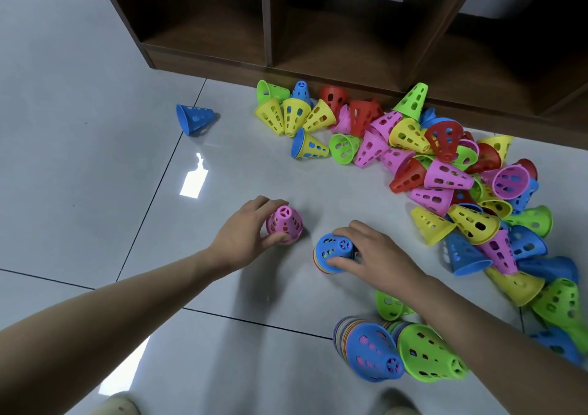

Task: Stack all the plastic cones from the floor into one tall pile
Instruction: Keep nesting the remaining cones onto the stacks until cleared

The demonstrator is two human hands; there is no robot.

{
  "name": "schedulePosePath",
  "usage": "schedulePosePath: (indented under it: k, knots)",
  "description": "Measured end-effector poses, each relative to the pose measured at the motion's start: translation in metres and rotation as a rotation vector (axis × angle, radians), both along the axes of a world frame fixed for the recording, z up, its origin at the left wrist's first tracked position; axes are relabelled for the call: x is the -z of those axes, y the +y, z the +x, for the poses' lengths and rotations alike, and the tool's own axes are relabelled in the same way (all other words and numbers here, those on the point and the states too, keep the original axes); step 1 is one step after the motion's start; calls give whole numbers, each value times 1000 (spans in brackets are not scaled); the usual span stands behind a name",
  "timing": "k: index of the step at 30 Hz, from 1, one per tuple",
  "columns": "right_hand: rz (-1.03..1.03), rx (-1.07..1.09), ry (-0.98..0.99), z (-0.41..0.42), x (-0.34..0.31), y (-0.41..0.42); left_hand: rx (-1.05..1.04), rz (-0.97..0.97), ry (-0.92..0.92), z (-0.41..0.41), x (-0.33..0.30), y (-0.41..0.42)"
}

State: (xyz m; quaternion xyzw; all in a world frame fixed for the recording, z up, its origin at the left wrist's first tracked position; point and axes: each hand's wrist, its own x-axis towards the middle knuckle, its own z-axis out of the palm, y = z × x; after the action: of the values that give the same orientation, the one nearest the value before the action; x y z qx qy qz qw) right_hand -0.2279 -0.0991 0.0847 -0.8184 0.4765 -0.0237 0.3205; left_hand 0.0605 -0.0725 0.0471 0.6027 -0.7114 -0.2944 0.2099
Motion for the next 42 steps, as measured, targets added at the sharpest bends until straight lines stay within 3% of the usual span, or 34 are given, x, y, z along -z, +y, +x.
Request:
schedulePosePath:
  k: [7, 13, 18, 23, 29, 35, 42]
  knots:
    - [-71, 114, -56, 7, 4, -20, -50, -91, -78, -2, 9, -10]
    - [-99, 210, -82, 17, 7, -32, -85, -101, 0, 20, 4, -26]
    - [21, 185, -47, 5, 1, -44, -319, -231, -290, 78, 19, -75]
    - [88, 247, -122, -13, -7, -54, -260, -216, -490, 135, 17, -128]
    - [144, 307, -231, -26, -10, -53, -299, 54, -745, 167, 4, -172]
    - [154, 354, -251, -36, -3, -54, -258, 209, -623, 167, 4, -174]
    - [206, 260, -127, -60, 5, -43, -66, -52, -500, 133, 9, -133]
